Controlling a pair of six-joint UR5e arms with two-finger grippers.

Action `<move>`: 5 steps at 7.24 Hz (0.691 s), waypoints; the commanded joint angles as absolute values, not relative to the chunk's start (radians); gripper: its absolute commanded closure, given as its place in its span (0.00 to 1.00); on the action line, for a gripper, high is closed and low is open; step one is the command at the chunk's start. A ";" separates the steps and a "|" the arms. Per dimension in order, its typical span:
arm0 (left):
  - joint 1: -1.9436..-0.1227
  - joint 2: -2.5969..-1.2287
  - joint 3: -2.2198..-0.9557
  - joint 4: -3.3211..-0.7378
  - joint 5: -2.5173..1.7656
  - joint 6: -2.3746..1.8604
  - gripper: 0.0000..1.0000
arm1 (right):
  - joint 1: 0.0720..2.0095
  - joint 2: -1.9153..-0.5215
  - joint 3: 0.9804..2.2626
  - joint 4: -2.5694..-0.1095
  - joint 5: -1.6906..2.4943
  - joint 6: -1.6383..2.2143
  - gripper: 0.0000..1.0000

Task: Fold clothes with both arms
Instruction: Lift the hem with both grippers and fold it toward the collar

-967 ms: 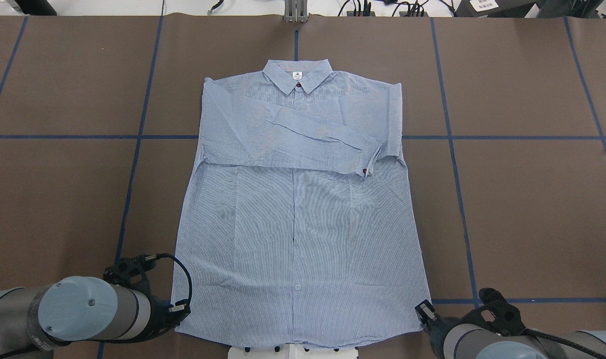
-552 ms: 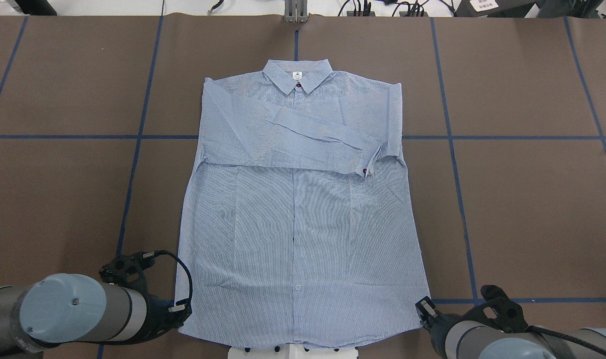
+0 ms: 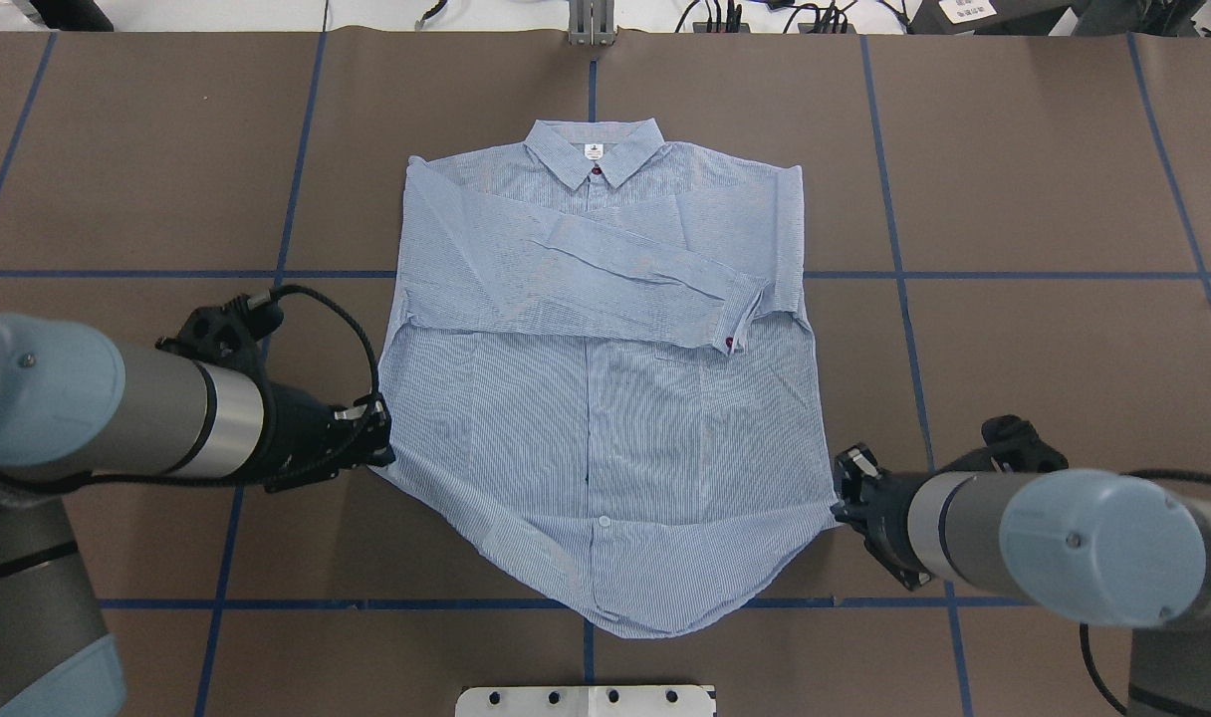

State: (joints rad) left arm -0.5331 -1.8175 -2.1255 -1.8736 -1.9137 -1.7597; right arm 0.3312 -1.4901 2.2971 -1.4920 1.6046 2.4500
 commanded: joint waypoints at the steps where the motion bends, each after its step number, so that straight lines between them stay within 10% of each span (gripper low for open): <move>1: -0.700 -1.952 -1.961 -1.876 -1.976 -1.698 1.00 | 0.580 -1.294 2.126 -1.494 1.762 2.372 1.00; 5: -0.853 -2.075 -1.704 -1.943 -2.022 -1.660 1.00 | 0.787 -1.039 1.757 -1.479 1.829 2.223 1.00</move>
State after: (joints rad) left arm -0.8242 -2.0133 -1.8108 -1.9221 -2.0172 -1.6602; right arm 0.7437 -1.1164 1.8730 -1.4838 1.8256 2.2439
